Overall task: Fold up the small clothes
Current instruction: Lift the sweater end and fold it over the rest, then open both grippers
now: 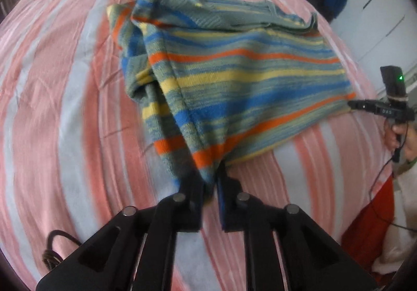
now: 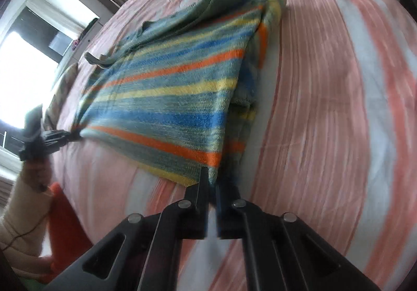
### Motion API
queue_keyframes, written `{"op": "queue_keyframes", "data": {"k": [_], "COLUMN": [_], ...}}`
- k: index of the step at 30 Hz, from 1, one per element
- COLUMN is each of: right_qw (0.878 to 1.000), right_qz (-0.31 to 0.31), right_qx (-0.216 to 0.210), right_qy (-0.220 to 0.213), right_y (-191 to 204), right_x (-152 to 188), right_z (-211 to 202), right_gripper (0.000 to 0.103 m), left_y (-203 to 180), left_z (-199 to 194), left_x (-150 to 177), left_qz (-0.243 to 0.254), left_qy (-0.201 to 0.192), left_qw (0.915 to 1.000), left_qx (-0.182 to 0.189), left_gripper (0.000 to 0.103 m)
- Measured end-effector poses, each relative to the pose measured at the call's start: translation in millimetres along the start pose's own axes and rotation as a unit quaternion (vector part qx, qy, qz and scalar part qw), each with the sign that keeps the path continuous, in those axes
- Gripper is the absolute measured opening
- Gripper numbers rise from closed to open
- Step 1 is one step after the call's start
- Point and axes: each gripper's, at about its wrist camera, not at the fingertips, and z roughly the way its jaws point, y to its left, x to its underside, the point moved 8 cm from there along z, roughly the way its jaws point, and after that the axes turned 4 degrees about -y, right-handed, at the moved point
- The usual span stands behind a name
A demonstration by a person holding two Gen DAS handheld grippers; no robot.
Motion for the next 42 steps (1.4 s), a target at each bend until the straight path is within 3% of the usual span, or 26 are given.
{"op": "queue_keyframes", "data": {"k": [1, 3, 5, 8, 9, 10, 12, 16, 17, 19, 20, 22, 23, 25, 27, 30, 32, 35, 36, 38, 40, 42], "right_qw": [1.000, 0.999, 0.999, 0.998, 0.996, 0.994, 0.989, 0.986, 0.988, 0.989, 0.983, 0.966, 0.965, 0.974, 0.985, 0.983, 0.982, 0.991, 0.991, 0.993, 0.991, 0.989], "right_qz": [0.003, -0.005, -0.020, -0.016, -0.013, -0.007, 0.008, 0.036, 0.047, 0.080, 0.104, 0.146, 0.142, 0.095, 0.025, -0.037, -0.060, -0.114, -0.114, -0.083, -0.096, -0.138], "right_qx": [0.003, 0.030, 0.017, -0.050, -0.082, -0.111, -0.145, -0.117, -0.112, -0.127, -0.129, -0.152, -0.165, -0.170, -0.165, -0.163, -0.150, -0.067, -0.065, -0.087, -0.090, -0.024], "right_qy": [0.002, -0.013, -0.038, -0.035, -0.022, -0.002, 0.031, 0.113, 0.094, -0.011, -0.082, -0.149, -0.147, -0.113, -0.034, 0.071, 0.099, 0.023, 0.010, 0.002, 0.011, 0.041], "right_y": [0.1, -0.5, 11.0, 49.8, 70.3, 88.4, 116.8, 133.8, 131.2, 124.7, 116.8, 111.0, 117.0, 140.5, 176.1, 221.2, 237.0, 255.2, 261.0, 274.2, 290.3, 298.3], "right_x": [-1.4, -11.4, -31.2, -66.4, -79.6, -89.4, -104.2, -128.9, -144.7, -194.5, -219.6, -243.4, -245.2, -238.2, -210.8, -168.7, -158.9, -183.6, -192.5, -209.6, -213.7, -211.1], "right_z": [-4.5, -31.4, -63.6, -71.8, -62.2, -46.1, -6.4, 106.5, 119.9, 118.5, 104.8, 76.7, 67.4, 62.7, 71.1, 109.3, 138.9, 169.0, 174.0, 181.0, 185.8, 201.5], "right_gripper": [0.013, 0.024, 0.025, 0.025, 0.026, 0.034, 0.040, 0.041, 0.039, 0.039, 0.039, 0.039, 0.039, 0.039, 0.040, 0.040, 0.040, 0.040, 0.040, 0.040, 0.040, 0.038], "left_y": [2.0, 3.4, 6.1, 9.5, 11.8, 16.9, 27.5, 38.0, 39.0, 38.9, 38.0, 35.0, 34.4, 31.5, 29.3, 26.4, 28.5, 33.9, 35.3, 36.7, 36.3, 35.9], "left_z": [-11.1, -40.9, -64.1, -67.6, -60.2, -53.1, -29.1, -20.1, -20.1, -21.9, -22.1, -19.3, -17.1, -13.9, -8.7, -8.4, -12.8, -18.7, -19.7, -19.1, -16.2, -13.7], "left_x": [-3.3, -13.0, -30.1, -49.9, -50.6, -46.9, -29.8, 10.4, 18.7, 31.3, 36.3, 38.0, 36.5, 34.5, 32.5, 31.1, 33.7, 36.3, 36.5, 36.0, 33.7, 32.0], "left_qz": [-0.002, 0.002, -0.003, -0.020, -0.032, -0.042, -0.072, -0.110, -0.114, -0.099, -0.082, -0.063, -0.060, -0.053, -0.042, -0.038, -0.047, -0.065, -0.070, -0.075, -0.074, -0.071], "left_qy": [-0.008, -0.045, -0.083, -0.133, -0.145, -0.151, -0.150, -0.172, -0.188, -0.211, -0.219, -0.221, -0.222, -0.226, -0.223, -0.223, -0.229, -0.239, -0.241, -0.242, -0.239, -0.236], "left_qw": [1.0000, 0.9990, 0.9964, 0.9907, 0.9887, 0.9875, 0.9860, 0.9785, 0.9751, 0.9711, 0.9702, 0.9711, 0.9713, 0.9709, 0.9718, 0.9719, 0.9707, 0.9678, 0.9671, 0.9669, 0.9678, 0.9686], "left_qx": [-0.004, -0.002, 0.013, 0.023, 0.021, 0.017, -0.004, -0.029, -0.032, -0.051, -0.061, -0.064, -0.061, -0.059, -0.065, -0.066, -0.056, -0.043, -0.040, -0.033, -0.031, -0.031], "left_gripper": [0.029, 0.056, 0.060, 0.068, 0.069, 0.069, 0.067, 0.066, 0.069, 0.074, 0.076, 0.079, 0.083, 0.086, 0.088, 0.088, 0.088, 0.088, 0.088, 0.088, 0.088, 0.088]}}
